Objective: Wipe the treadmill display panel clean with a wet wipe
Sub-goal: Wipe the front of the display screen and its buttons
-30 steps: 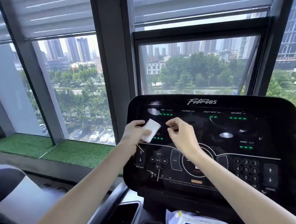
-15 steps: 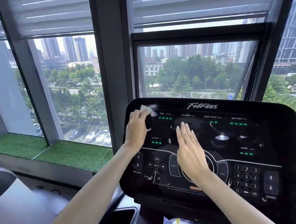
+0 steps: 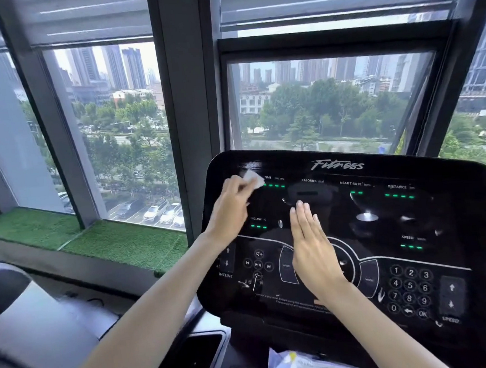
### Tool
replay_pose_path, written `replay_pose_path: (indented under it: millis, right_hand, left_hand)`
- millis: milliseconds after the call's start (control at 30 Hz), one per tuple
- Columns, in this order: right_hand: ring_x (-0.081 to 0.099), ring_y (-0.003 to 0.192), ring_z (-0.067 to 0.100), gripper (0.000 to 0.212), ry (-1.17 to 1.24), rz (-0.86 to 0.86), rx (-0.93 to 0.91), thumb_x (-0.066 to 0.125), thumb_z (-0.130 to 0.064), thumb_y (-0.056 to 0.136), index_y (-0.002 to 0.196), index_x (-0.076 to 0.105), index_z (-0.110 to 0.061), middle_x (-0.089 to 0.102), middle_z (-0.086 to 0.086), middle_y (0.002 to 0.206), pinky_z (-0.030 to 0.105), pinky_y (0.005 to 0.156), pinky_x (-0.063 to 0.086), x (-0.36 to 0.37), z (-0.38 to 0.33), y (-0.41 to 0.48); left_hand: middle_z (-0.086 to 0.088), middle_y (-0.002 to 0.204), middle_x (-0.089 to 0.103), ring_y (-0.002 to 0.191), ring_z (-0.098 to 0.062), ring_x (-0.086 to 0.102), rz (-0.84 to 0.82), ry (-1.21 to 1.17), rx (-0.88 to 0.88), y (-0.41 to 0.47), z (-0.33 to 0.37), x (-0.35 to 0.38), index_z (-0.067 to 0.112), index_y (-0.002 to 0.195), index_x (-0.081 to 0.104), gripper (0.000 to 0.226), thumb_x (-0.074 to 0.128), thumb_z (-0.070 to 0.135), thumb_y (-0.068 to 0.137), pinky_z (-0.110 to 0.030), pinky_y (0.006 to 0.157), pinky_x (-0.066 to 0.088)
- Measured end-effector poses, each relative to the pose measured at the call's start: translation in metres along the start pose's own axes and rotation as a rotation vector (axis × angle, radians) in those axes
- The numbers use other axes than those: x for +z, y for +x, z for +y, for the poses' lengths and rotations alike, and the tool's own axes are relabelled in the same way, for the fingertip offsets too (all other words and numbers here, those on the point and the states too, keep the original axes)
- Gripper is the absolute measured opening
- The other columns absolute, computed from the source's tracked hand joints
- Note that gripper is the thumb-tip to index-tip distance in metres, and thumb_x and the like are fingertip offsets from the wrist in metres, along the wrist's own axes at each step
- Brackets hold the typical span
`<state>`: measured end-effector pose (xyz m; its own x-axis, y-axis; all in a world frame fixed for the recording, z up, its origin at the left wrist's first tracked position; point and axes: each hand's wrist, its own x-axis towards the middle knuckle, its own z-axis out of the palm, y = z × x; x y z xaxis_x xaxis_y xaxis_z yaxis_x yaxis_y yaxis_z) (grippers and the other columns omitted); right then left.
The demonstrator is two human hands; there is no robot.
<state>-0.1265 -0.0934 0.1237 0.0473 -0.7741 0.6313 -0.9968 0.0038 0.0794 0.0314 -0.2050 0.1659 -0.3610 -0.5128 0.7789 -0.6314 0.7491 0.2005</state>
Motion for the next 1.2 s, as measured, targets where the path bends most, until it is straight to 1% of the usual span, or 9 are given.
replay_pose_path:
  millis: [100,233,400,533,667,800,967,1100,1200]
  right_hand:
    - [0.036,0.131,0.041,0.084,-0.004,0.004,-0.008,0.062,0.015,0.049,0.131,0.041,0.014,0.040,0.031,0.138,0.049,0.104,0.037,0.000,0.001,0.000]
    - [0.034,0.132,0.042,0.083,0.005,-0.010,-0.012,0.061,0.014,0.051,0.131,0.039,0.015,0.037,0.032,0.139,0.051,0.104,0.037,0.000,-0.001,0.000]
    - [0.033,0.132,0.044,0.082,-0.005,-0.013,-0.019,0.062,0.014,0.053,0.132,0.038,0.016,0.036,0.033,0.140,0.053,0.103,0.037,0.001,-0.001,-0.001]
    - [0.030,0.134,0.043,0.083,-0.027,-0.026,-0.022,0.065,0.014,0.056,0.133,0.036,0.015,0.033,0.032,0.142,0.052,0.106,0.034,0.004,-0.001,0.000]
    - [0.030,0.134,0.042,0.083,-0.065,-0.027,-0.026,0.065,0.012,0.057,0.134,0.034,0.015,0.032,0.032,0.142,0.050,0.108,0.031,0.006,-0.001,-0.001]
    - [0.028,0.135,0.043,0.076,-0.066,-0.024,-0.043,0.060,0.010,0.063,0.135,0.033,0.015,0.030,0.033,0.143,0.052,0.106,0.033,0.008,0.000,-0.001]
    - [0.029,0.135,0.042,0.078,-0.070,-0.017,-0.028,0.059,0.013,0.061,0.135,0.034,0.014,0.031,0.032,0.143,0.051,0.108,0.031,0.009,-0.001,0.000]
    - [0.027,0.136,0.042,0.079,-0.077,-0.027,-0.044,0.062,0.011,0.062,0.136,0.032,0.014,0.029,0.031,0.144,0.051,0.108,0.031,0.010,0.001,-0.001]
    - [0.027,0.135,0.042,0.079,-0.080,-0.019,-0.038,0.060,0.014,0.061,0.136,0.032,0.014,0.030,0.032,0.144,0.050,0.108,0.030,0.010,0.000,-0.001]
  left_hand:
    - [-0.003,0.095,0.042,0.090,-0.020,0.046,0.199,-0.027,-0.413,0.007,-0.015,-0.001,0.013,0.132,0.050,0.053,0.045,-0.014,0.086,-0.031,0.078,0.050]
    - [0.001,0.098,0.042,0.088,-0.005,0.035,-0.058,-0.024,0.078,-0.007,0.003,0.005,0.010,0.134,0.047,0.051,0.050,-0.009,0.087,-0.018,0.076,0.041]
    - [0.000,0.091,0.043,0.086,-0.015,0.046,0.154,-0.123,-0.378,-0.002,-0.012,-0.001,0.010,0.132,0.051,0.047,0.046,-0.009,0.090,-0.019,0.078,0.040]
    - [-0.006,0.097,0.050,0.087,-0.015,0.046,-0.096,-0.087,0.114,-0.026,0.002,0.006,0.006,0.130,0.052,0.045,0.051,-0.009,0.088,-0.019,0.074,0.041]
    - [-0.001,0.092,0.045,0.085,-0.013,0.048,0.160,-0.157,-0.387,-0.020,-0.013,0.004,0.008,0.130,0.052,0.044,0.049,-0.009,0.089,-0.020,0.082,0.044]
    - [-0.007,0.096,0.052,0.087,-0.017,0.050,-0.100,-0.120,0.108,-0.042,0.009,0.009,0.005,0.128,0.053,0.048,0.052,-0.014,0.084,-0.024,0.077,0.047]
    - [-0.003,0.090,0.047,0.080,-0.014,0.048,0.152,-0.157,-0.389,-0.031,-0.010,0.003,0.012,0.131,0.053,0.048,0.049,-0.010,0.088,-0.017,0.077,0.046]
    - [-0.004,0.093,0.049,0.085,-0.011,0.044,-0.084,-0.129,0.091,-0.051,0.001,0.011,0.004,0.128,0.054,0.047,0.053,-0.014,0.084,-0.022,0.075,0.045]
    - [0.001,0.089,0.044,0.079,-0.010,0.045,0.129,-0.170,-0.286,-0.041,-0.014,0.009,0.009,0.129,0.054,0.046,0.051,-0.011,0.087,-0.016,0.073,0.043]
